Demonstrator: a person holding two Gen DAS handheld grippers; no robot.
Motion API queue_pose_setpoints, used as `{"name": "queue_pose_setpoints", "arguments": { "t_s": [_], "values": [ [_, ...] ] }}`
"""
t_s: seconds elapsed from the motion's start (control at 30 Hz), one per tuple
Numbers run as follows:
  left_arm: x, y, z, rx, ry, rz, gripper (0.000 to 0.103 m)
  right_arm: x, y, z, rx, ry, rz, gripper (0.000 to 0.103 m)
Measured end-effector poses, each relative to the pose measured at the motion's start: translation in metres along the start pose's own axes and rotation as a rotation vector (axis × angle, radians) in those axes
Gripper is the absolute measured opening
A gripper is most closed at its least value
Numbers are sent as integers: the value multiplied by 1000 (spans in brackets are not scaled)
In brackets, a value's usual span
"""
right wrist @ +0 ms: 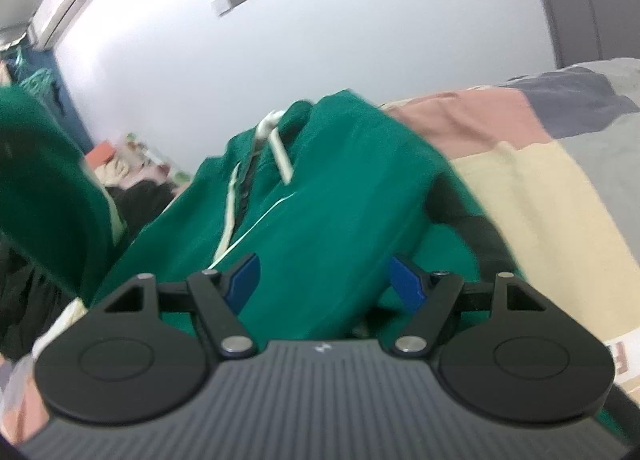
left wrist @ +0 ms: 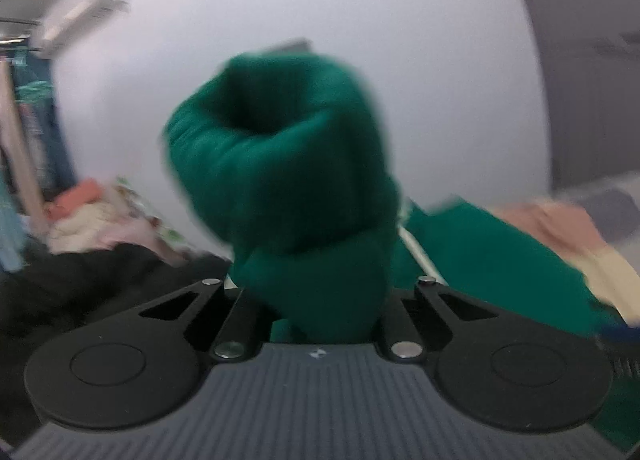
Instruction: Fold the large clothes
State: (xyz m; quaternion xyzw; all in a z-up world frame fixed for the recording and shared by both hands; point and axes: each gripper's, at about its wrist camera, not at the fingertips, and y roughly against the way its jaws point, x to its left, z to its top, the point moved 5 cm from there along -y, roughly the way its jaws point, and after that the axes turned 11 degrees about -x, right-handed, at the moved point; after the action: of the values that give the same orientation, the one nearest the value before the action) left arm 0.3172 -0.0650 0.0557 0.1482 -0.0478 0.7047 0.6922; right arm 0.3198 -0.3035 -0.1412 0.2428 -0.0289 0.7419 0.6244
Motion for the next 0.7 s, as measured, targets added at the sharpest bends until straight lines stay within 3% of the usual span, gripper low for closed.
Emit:
{"name": "queue_pose_setpoints", "arguments": {
  "t_s": [0.1, 0.23, 0.43, 0.47, 0.57, 0.7],
  "values": [
    [-47, -15, -33, 75, -3, -91, 11, -15, -1, 5, -21, -45, -35, 73],
    [-83, -35, -69, 171, 2, -159, 11, -29, 1, 12, -71, -51, -87, 74],
    [-85, -46, -108, 282, -40, -227, 15, -42, 2, 13, -104, -79, -120, 75],
    [-78, -44, -113, 297, -34, -239, 24, -41, 3, 13, -105, -83, -122, 75],
    [-66, -41, -118, 349, 45, -331, 73, -39, 2, 12, -101, -77, -109, 75],
    [-55, -1, -118, 366, 106, -394, 77, -29, 6, 9, -81, -56, -72, 75]
  ]
}}
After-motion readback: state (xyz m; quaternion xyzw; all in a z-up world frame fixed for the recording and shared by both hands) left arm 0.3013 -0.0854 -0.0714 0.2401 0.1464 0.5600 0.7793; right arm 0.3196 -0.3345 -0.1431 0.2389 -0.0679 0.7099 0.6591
